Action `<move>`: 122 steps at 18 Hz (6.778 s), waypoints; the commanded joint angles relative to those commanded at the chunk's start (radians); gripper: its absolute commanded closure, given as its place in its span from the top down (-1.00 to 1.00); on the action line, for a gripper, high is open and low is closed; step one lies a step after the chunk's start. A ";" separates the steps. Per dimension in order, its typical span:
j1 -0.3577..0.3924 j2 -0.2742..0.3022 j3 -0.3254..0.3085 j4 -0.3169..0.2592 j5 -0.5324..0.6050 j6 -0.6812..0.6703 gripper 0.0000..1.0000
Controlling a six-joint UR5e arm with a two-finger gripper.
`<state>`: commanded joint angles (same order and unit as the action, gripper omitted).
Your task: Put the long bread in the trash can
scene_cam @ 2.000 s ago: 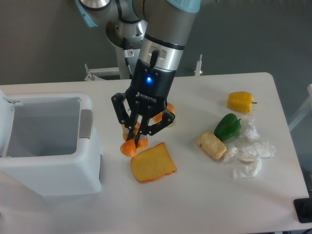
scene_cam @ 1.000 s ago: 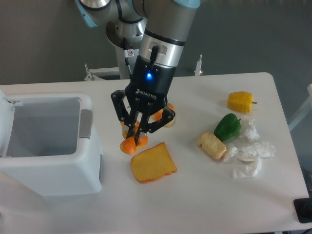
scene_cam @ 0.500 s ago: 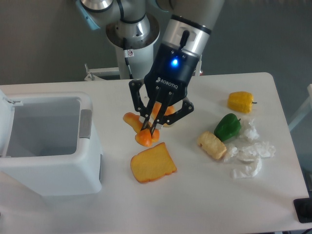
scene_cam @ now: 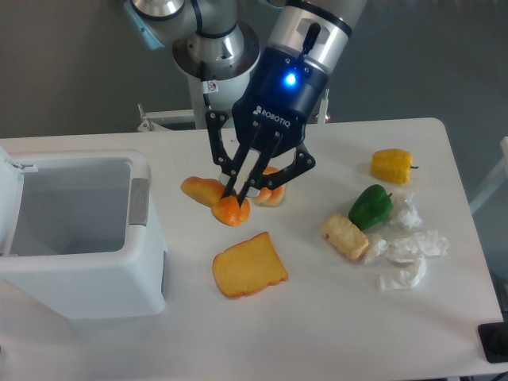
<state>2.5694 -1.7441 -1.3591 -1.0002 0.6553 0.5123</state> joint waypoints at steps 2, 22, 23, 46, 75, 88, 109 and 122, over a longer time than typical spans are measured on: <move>0.003 0.000 0.000 -0.002 -0.026 -0.003 -0.82; -0.003 0.020 0.041 0.008 -0.086 -0.109 -0.83; -0.008 0.018 0.041 0.008 -0.086 -0.110 -0.83; -0.178 -0.035 0.045 0.072 -0.123 -0.052 -0.83; -0.270 -0.032 -0.097 0.072 -0.123 0.061 -0.81; -0.281 -0.037 -0.132 0.072 -0.121 0.061 -0.58; -0.282 -0.031 -0.166 0.072 -0.121 0.091 0.13; -0.161 0.001 -0.149 0.069 -0.112 0.083 1.00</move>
<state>2.4082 -1.7426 -1.5079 -0.9311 0.5430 0.5952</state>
